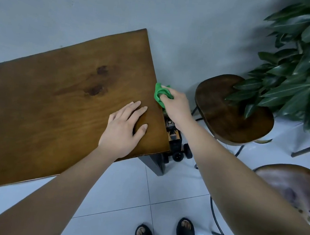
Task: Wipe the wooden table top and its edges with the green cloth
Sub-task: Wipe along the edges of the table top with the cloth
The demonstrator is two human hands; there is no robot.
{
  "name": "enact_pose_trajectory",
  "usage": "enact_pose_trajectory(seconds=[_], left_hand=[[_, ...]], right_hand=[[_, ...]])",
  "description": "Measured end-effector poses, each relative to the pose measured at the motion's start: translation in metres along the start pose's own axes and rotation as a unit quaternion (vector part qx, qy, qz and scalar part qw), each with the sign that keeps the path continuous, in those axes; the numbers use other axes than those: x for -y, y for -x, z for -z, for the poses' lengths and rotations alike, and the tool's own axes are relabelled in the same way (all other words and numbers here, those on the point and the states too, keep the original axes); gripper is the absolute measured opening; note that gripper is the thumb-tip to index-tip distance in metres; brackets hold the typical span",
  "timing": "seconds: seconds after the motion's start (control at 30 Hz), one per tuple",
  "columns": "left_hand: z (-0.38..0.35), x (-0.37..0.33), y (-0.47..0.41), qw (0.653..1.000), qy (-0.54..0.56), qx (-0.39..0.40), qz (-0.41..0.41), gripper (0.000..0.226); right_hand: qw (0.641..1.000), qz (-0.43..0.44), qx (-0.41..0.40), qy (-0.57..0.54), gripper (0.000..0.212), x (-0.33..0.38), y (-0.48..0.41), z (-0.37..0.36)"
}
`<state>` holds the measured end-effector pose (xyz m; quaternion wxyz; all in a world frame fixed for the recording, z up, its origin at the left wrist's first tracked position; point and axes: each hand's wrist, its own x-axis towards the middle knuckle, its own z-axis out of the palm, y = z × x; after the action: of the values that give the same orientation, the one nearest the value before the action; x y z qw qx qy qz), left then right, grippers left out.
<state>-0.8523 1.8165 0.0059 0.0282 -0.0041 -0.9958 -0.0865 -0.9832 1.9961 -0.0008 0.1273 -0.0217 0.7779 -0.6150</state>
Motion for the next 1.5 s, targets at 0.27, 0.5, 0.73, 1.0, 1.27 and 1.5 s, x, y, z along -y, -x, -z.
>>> enact_pose_trajectory(seconds=[0.27,0.5,0.73,1.0,1.27,1.5], left_hand=[[0.004,0.0,0.0,1.0,0.018,0.007,-0.007,0.062],[0.007,0.016,-0.004,0.993,0.106,0.023,-0.044,0.059],[0.024,0.056,0.019,0.979,0.104,0.043,-0.169,0.057],[0.043,0.128,0.057,0.973,0.073,0.076,-0.204,0.059],[0.041,0.17,0.086,0.971,0.052,0.08,-0.219,0.061],[0.036,0.174,0.092,0.971,0.038,0.046,-0.232,0.061]], right_hand=[[0.999,0.016,-0.012,0.032,0.044,0.003,0.027,0.003],[0.992,-0.007,-0.123,0.039,0.041,-0.02,0.094,-0.011],[0.93,-0.031,-0.361,-0.056,0.042,-0.035,0.169,-0.066],[0.828,-0.064,-0.507,-0.23,0.046,-0.029,0.191,-0.125],[0.802,-0.101,-0.501,-0.31,0.027,-0.024,0.211,-0.218],[0.853,-0.091,-0.407,-0.314,0.035,-0.012,0.268,-0.356]])
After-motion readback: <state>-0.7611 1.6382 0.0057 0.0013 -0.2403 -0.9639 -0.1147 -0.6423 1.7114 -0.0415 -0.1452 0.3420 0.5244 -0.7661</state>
